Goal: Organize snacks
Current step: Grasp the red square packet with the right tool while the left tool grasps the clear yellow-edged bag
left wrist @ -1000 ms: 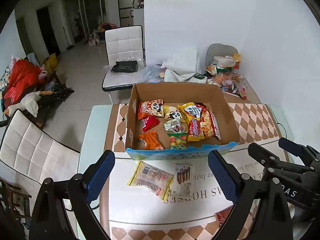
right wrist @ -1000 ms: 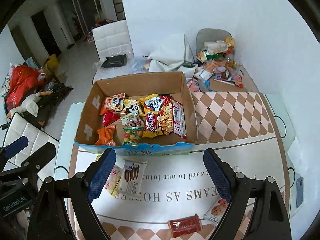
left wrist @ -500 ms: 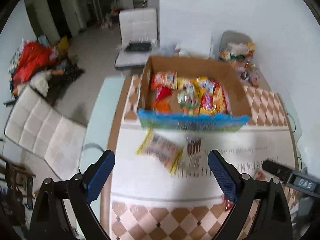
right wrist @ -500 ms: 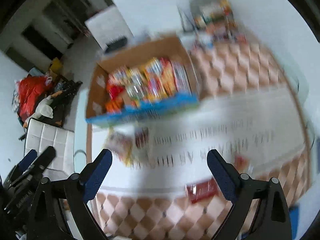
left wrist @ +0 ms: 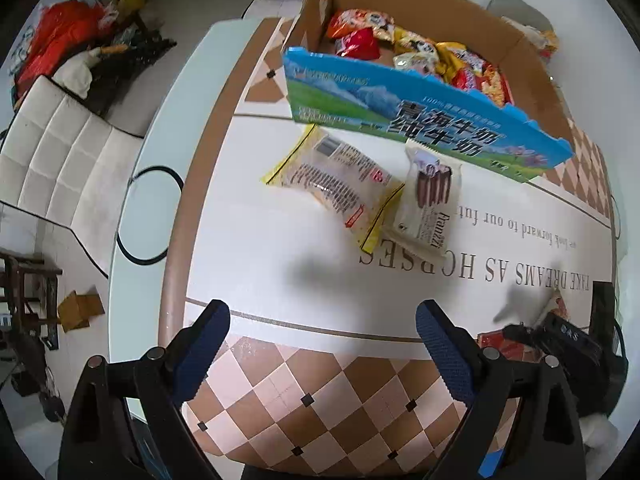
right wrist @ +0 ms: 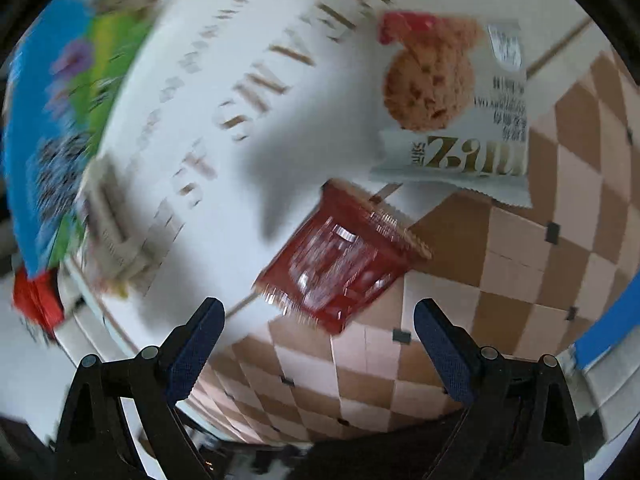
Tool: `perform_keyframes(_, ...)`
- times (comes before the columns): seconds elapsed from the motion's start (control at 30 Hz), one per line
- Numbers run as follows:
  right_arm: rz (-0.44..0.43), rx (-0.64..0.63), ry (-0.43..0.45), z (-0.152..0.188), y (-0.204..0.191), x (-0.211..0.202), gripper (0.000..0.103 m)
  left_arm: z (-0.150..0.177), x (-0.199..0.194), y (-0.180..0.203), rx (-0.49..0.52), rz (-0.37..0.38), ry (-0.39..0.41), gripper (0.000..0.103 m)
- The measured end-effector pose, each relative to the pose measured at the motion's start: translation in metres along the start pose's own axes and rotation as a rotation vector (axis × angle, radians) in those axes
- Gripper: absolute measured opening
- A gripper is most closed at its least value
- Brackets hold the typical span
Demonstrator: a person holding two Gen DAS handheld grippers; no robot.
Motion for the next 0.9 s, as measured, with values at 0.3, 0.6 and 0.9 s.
perform_keyframes(0.3, 0.294, -0.231, 0.059, -0.002, -0.046, 0.017, 0.075, -0.019, 0.023, -0.007, -0.104, 0.030, -0.100, 0.095)
perform_keyframes(0.6, 0.406, -0.543, 0.085, 0.025, -0.089, 0.032, 0.062, -0.070, 0.076, -0.009, -0.307, 0.123, -0.185, 0.095)
perform_keyframes(0.9, 0.428, -0.502, 0.077, 0.022, -0.101, 0.031, 0.062, -0.076, 0.122, -0.018, -0.161, -0.032, -0.218, 0.095)
Point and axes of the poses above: each gripper's, at about its wrist camera, not at the fingertips, and x roughly the way its jaws point, y to its right, z to its underside, the point moved 2 cm from there along x, roughly the way its jaws point, and after that the axes turned 11 degrees about -x, right-handed, at the moved point
